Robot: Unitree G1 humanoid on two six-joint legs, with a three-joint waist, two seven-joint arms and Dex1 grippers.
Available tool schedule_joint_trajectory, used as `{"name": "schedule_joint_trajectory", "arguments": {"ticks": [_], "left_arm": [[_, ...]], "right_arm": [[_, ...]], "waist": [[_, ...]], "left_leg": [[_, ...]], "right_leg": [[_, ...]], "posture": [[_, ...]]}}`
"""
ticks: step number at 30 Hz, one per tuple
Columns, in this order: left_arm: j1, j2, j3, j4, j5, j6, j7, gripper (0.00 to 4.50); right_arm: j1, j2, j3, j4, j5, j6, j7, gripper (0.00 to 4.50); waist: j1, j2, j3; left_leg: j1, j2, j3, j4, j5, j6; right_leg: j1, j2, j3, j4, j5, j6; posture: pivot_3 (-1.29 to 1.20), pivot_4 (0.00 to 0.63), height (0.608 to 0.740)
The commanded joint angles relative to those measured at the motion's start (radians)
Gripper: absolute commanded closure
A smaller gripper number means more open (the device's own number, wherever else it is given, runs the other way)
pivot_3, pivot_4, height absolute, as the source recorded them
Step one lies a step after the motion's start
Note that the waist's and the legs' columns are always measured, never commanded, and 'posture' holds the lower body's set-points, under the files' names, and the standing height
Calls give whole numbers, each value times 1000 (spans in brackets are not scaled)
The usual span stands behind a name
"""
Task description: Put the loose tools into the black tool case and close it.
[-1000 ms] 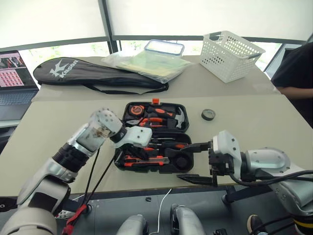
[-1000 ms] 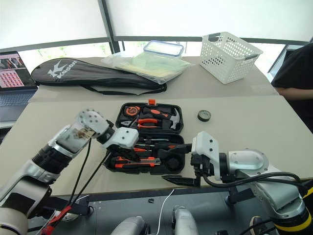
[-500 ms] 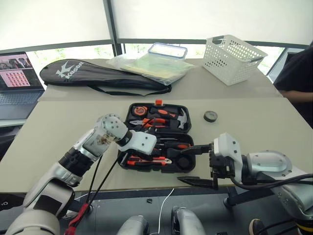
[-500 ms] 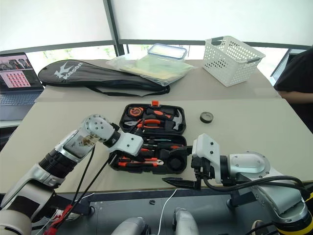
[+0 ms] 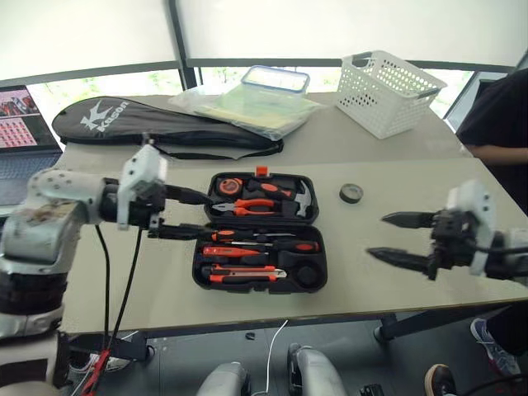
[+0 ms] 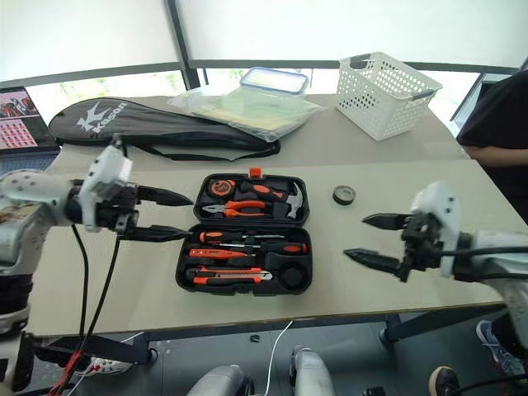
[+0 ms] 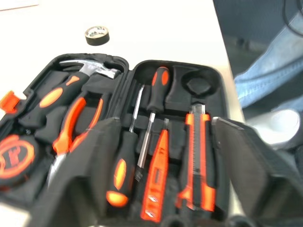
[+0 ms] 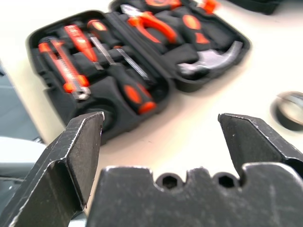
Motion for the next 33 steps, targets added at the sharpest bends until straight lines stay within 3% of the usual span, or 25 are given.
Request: {"name": "schedule_joint_trajectory", "arguments": {"ticks": [1, 7, 12, 17, 25, 28, 33], "left_arm": [[16, 17, 36, -70, -65, 27, 37, 34], [3, -23, 14, -81, -108, 36, 116, 34], [24, -34, -14, -100, -89, -3, 153, 34], [33, -27, -18, -119, -110, -3, 173, 34], [34, -17, -14, -132, -125, 1, 199, 34], [40, -13, -14, -130, -124, -6, 203, 0], [47, -12, -20, -134, -125, -14, 208, 0]], "right_arm": [[-109, -15, 76, 92, -62, -37, 9, 0], [-427, 111, 385, 355, -313, -111, -31, 0], [-684, 278, 574, 709, -558, -220, -127, 0], [-866, 377, 635, 1026, -671, -299, -128, 0], [-1028, 475, 676, 1368, -795, -421, -94, 0], [-1050, 499, 665, 1433, -818, -465, -102, 793], [-1067, 520, 647, 1491, -844, -523, -129, 2569]], "waist": [[1, 0, 0], [-8, 0, 0], [-21, 0, 0], [-23, 1, 1], [-31, 1, 1], [-32, 1, 1], [-37, 1, 1]], "left_leg": [[0, 0, 0, 0, 0, 0], [2, 1, 0, 0, 1, -2], [-1, 1, 0, 0, 2, -4], [-5, 0, -2, -1, 2, -4], [-4, 0, -2, -1, 3, -5], [-4, 0, -2, -1, 4, -7], [-3, 1, -2, -1, 4, -8]], "right_leg": [[0, 0, 1, 0, 0, 0], [3, 0, 3, 0, 1, -1], [-1, 0, 3, 1, 2, -3], [-5, 0, 0, 0, 2, -4], [-5, 0, 0, 0, 2, -4], [-5, 0, 1, 1, 3, -5], [-5, 0, 1, 2, 3, -6]], "posture": [[0, 150, 740], [0, 150, 740], [0, 150, 740], [0, 150, 740], [0, 150, 740], [0, 150, 740], [0, 150, 740]]}}
